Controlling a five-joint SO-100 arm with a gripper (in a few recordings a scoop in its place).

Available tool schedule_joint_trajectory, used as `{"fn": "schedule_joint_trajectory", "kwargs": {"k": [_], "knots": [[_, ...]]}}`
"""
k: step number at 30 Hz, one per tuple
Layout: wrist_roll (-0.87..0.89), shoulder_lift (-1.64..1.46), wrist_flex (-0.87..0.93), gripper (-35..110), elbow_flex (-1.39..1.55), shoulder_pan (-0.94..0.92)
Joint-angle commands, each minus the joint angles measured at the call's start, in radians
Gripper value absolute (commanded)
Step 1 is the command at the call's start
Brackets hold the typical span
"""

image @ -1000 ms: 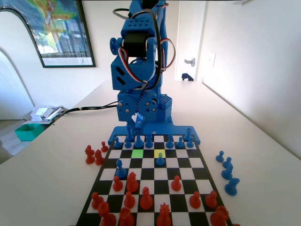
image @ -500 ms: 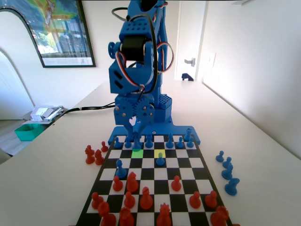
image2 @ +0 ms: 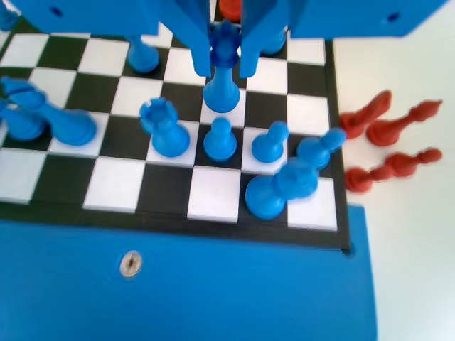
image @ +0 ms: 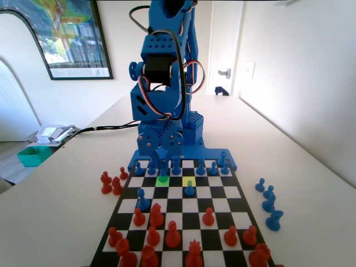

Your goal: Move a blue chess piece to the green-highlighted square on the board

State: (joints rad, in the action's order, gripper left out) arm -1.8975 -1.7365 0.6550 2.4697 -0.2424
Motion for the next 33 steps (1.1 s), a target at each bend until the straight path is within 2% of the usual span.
{"fn": "schedule_joint_trajectory", "kwargs": {"k": [1,25,33], "knots": [[-0.014,-0.023,0.005,1,0.005,-0.005],[0.000,-0.043,-0.035,11,0.017,-0.035],[0.032,-0.112,0.144,12,-0.107,-0.015]]}}
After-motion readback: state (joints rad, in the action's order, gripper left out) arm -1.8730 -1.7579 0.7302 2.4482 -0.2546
